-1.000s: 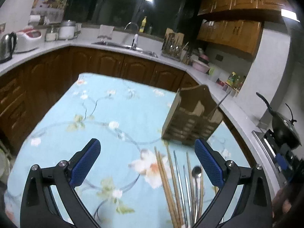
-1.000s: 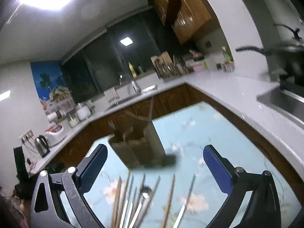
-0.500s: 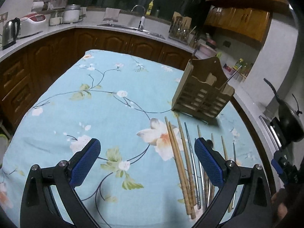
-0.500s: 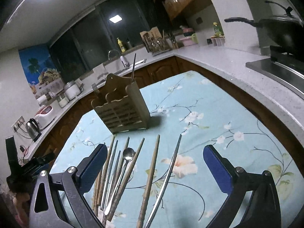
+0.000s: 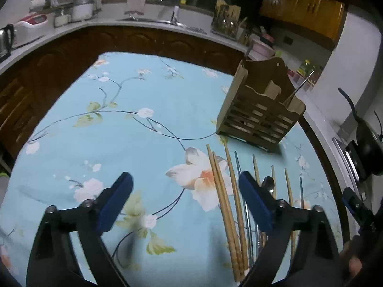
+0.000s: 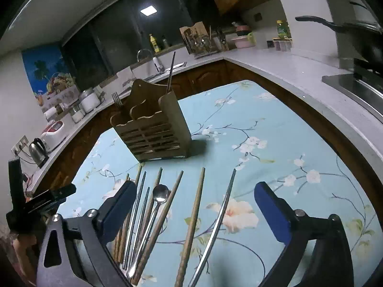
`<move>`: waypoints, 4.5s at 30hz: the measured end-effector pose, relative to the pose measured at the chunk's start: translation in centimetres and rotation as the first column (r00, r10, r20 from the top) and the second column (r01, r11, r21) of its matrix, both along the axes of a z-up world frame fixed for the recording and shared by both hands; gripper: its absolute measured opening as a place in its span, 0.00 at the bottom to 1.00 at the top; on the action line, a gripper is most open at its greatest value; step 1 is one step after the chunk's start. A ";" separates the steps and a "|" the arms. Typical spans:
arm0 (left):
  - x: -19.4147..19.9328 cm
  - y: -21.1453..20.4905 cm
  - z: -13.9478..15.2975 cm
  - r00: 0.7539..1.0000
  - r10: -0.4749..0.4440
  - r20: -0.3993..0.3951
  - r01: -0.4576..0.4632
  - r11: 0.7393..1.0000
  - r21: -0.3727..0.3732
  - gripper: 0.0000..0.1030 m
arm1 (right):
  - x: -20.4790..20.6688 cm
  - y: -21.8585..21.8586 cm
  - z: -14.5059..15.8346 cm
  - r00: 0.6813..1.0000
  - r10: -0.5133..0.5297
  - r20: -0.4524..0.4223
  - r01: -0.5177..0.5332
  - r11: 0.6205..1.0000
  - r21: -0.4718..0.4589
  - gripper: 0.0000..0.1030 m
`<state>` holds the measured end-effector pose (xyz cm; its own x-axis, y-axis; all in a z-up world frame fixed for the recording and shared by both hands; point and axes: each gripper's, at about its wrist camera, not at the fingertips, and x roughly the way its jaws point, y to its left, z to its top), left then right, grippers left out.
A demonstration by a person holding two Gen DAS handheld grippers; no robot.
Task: Organize utensils
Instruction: 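Move both tools back down to the remaining utensils, then grasp a thin steel utensil with the left tool while the right tool grasps a wooden chopstick, then lift both held utensils and carry them above the wooden caddy, then lower the utensils into the caddy and open both tools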
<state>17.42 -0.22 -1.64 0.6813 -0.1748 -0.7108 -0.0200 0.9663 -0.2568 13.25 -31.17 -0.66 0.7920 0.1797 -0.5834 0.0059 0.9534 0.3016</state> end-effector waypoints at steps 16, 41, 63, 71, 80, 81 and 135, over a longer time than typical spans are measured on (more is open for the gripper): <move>6.8 -6.1 -1.9 0.973 -0.201 -0.117 0.198 0.979 -0.038 0.45 | 7.4 1.3 -4.9 0.972 0.037 -0.232 -0.039 0.999 -0.004 0.38; 11.1 -13.8 -6.0 0.929 -0.299 -0.218 0.341 0.922 0.186 0.06 | 11.3 4.5 -7.8 0.952 0.068 -0.299 -0.148 0.956 -0.253 0.14; 0.5 -5.8 7.2 0.935 -0.351 0.057 0.355 0.931 -0.090 0.04 | 3.4 1.4 5.2 0.989 0.148 -0.029 -0.147 0.988 0.038 0.05; -2.3 -4.3 10.8 0.932 -0.328 0.152 0.344 0.935 -0.091 0.04 | 1.7 2.0 9.4 0.986 0.149 0.074 -0.150 0.989 -0.001 0.05; -3.0 -3.7 11.9 0.930 -0.310 0.199 0.332 0.939 -0.090 0.03 | 1.5 1.9 10.7 0.983 0.142 0.113 -0.143 0.990 -0.005 0.05; -2.9 -3.7 12.0 0.930 -0.308 0.202 0.330 0.940 -0.089 0.03 | 1.6 1.8 10.8 0.983 0.143 0.115 -0.143 0.990 -0.003 0.05; 15.7 -4.0 8.7 0.957 -0.074 0.282 0.110 0.987 -0.113 0.05 | 17.0 2.4 7.2 0.952 -0.072 0.298 0.061 0.997 0.047 0.06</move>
